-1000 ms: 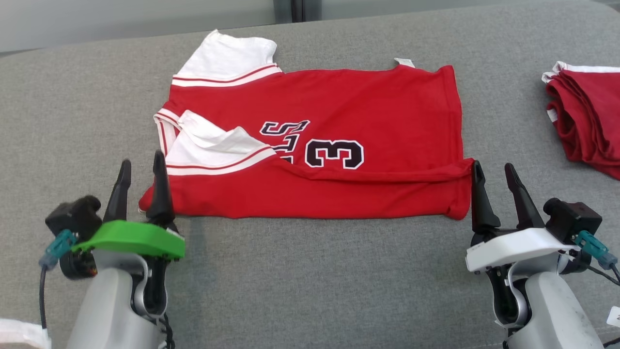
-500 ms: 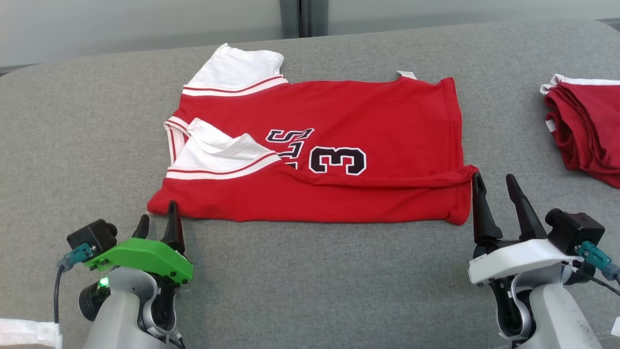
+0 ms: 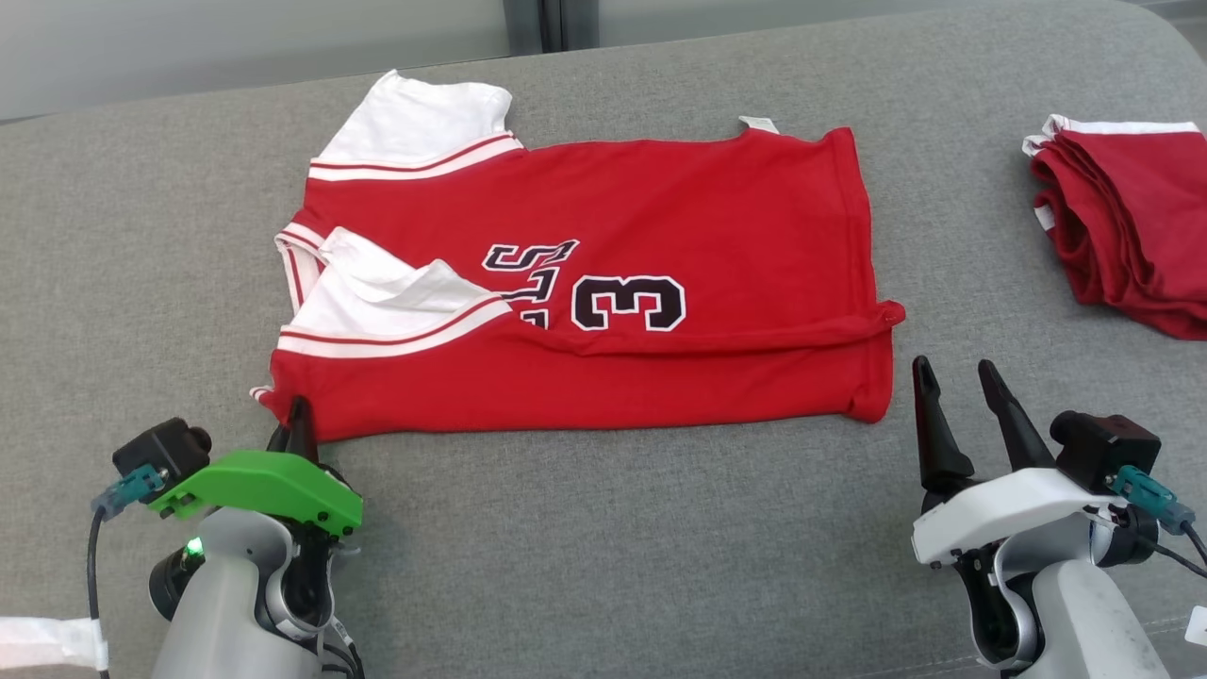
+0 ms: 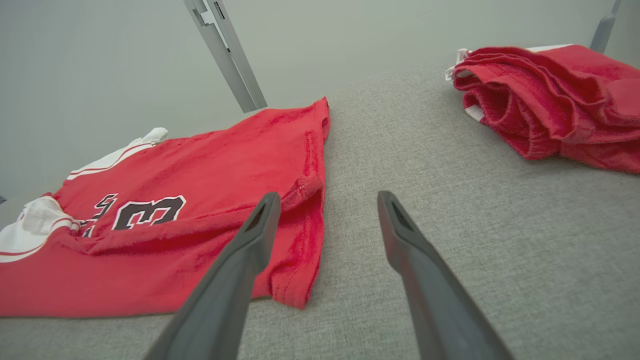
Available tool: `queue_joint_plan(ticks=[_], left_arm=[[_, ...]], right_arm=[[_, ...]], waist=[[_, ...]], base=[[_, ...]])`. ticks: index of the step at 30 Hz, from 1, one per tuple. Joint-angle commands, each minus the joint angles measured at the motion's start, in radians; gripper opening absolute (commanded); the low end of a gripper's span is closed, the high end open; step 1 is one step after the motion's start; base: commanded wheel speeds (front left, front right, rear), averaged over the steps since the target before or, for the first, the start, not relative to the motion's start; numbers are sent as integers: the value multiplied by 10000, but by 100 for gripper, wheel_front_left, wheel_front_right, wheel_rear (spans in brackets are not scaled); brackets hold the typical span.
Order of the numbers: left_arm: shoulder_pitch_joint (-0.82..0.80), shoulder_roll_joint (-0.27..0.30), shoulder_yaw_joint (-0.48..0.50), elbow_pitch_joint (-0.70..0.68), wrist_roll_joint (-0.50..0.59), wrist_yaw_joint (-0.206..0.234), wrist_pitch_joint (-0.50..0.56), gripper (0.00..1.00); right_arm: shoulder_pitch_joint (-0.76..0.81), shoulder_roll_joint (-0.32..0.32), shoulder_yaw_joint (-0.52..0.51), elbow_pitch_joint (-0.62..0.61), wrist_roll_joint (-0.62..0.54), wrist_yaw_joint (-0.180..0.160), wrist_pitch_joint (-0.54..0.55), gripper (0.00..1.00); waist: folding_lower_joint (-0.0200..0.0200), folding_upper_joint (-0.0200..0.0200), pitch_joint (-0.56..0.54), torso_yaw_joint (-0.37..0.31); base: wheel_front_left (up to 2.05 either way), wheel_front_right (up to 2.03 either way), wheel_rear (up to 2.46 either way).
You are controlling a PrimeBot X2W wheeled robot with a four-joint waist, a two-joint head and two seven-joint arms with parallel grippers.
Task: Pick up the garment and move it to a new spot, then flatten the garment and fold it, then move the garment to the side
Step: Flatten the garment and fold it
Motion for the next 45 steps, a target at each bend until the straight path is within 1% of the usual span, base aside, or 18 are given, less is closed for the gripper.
queue_joint_plan(ticks=[1,9,18,21,22,23,25,26,29,32,34,36,39,42,45], left_arm=[[260,38,110,-89,-157,-30,-88,0],[869,-141,317,-461,-883,-121,-330,0],[1119,-224,27,-281,-1312,-110,-539,0],[1122,-235,-50,-219,-1447,-201,-703,0],[1124,-236,-69,-199,-1465,-251,-740,0],[1125,-234,-85,-182,-1489,-289,-807,0],[1124,-237,-134,-183,-1529,-393,-889,0],[1137,-237,-144,-191,-1559,-440,-934,0],[1180,-238,-187,-299,-1583,-596,-1065,0],[1281,-239,-171,-556,-1776,-848,-1089,0],[1494,-240,-161,-843,-2068,-1059,-938,0],[1789,-222,-167,-1155,-2213,-1170,-839,0],[2353,-124,-108,-1649,-2366,-1198,-742,0],[3076,-119,-136,-2146,-2452,-1042,-580,0],[3736,-133,-248,-2559,-2538,-879,-350,0]], right_arm=[[29,-14,-13,97,99,0,98,100],[-278,-17,136,935,514,0,434,100],[-880,-20,365,2323,379,0,1098,100],[-1033,-15,466,2691,348,0,1227,99],[-1073,-15,464,2808,327,0,1225,60],[-1115,-13,449,2898,317,0,1195,45],[-1213,-15,404,3008,273,0,1053,22],[-1261,-18,368,3034,305,0,999,0],[-1174,-20,222,2924,472,0,850,0],[-852,-17,46,2540,569,0,853,0],[-424,-17,-36,2030,766,0,1044,0],[32,-20,-127,1431,834,0,1260,0],[847,-17,-216,479,859,0,1592,0],[1669,-20,-344,-391,837,0,1986,0],[2289,-18,-395,-971,859,0,2308,0]], waist=[[0,0,-21,70],[0,0,-26,403],[0,0,-92,592],[0,0,-189,638],[0,0,-230,649],[0,0,-271,657],[0,0,-365,670],[0,0,-419,678],[0,0,-600,707],[0,0,-794,732],[0,0,-958,766],[0,0,-1096,769],[0,0,-1225,743],[0,0,-1282,703],[0,0,-1269,674]], base=[[0,0,0],[0,0,0],[0,0,0],[0,0,0],[0,0,0],[0,0,0],[0,0,0],[0,0,0],[0,0,0],[0,0,0],[0,0,0],[0,0,0],[0,0,0],[0,0,0],[0,0,0]])
